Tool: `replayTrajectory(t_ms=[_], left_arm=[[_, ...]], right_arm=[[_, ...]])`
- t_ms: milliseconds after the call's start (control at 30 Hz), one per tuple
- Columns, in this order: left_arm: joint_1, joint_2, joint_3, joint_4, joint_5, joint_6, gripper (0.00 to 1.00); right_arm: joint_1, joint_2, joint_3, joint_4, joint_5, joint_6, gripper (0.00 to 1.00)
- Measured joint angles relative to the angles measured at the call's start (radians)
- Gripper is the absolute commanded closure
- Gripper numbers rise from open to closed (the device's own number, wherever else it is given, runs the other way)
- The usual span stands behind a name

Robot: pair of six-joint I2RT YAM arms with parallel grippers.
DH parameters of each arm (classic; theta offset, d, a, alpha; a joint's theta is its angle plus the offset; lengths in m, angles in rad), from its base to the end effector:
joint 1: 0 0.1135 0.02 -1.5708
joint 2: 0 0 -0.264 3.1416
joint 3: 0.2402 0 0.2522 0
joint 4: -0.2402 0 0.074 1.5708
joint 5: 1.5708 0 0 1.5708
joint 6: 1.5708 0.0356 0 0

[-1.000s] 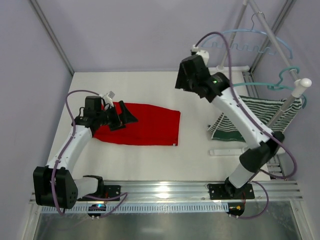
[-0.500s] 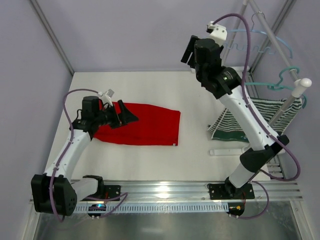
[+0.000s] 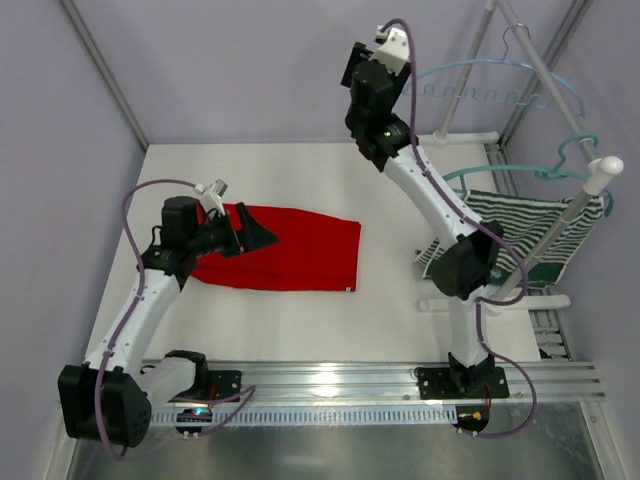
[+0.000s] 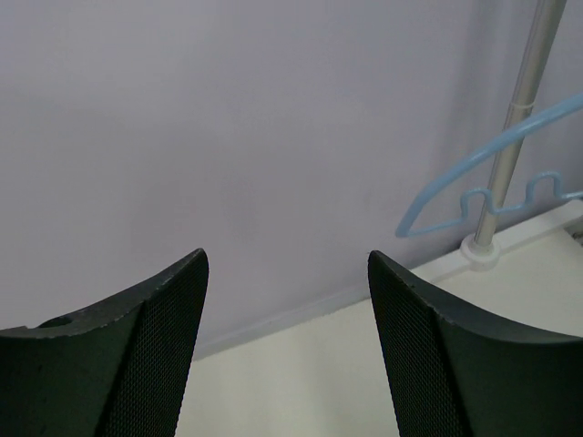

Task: Place the trousers on the hanger
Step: Grab a hanger with the right arm

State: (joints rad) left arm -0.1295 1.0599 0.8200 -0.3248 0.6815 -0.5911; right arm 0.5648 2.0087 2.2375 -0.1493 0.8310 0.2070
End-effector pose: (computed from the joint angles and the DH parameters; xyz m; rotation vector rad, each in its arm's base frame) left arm 0.2242 -0.0518 0.2895 -0.0841 2.2075 -1.1401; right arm 0.3981 0.2211 0.4744 0.4000 1.4636 -0.0016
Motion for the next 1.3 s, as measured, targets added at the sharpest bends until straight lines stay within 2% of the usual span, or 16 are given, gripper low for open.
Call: replayTrajectory(t_ms=[167, 300, 433, 700, 833, 1300], left_arm=[[-0.032, 0.002, 0.000, -0.025, -0.040, 0.028, 0.05], [-0.101, -0.003, 0.001, -0.077, -0.117, 0.066, 0.04], [-0.133, -0.031, 0.001, -0.110, -0.177, 0.089, 0.04], [-0.138, -0.054, 0.002, -0.127, -0.266, 0.108, 0.03], [-0.138, -0.054, 0.003, -0.137, -0.282, 0.110, 0.03], [-0.138, -0.054, 0.008, -0.145, -0.306, 0.111, 0.03]], right_arm=[[-0.002, 0.214, 0.052, 0.304, 0.093, -0.276, 0.27], [-0.016, 0.399, 0.119, 0.502, 0.117, -0.529, 0.27], [-0.053, 0.487, 0.119, 0.592, 0.116, -0.682, 0.27], [-0.177, 0.498, 0.108, 0.753, 0.163, -0.779, 0.27], [-0.194, 0.485, 0.056, 0.822, 0.182, -0.799, 0.27], [-0.195, 0.485, 0.087, 0.830, 0.194, -0.742, 0.27]])
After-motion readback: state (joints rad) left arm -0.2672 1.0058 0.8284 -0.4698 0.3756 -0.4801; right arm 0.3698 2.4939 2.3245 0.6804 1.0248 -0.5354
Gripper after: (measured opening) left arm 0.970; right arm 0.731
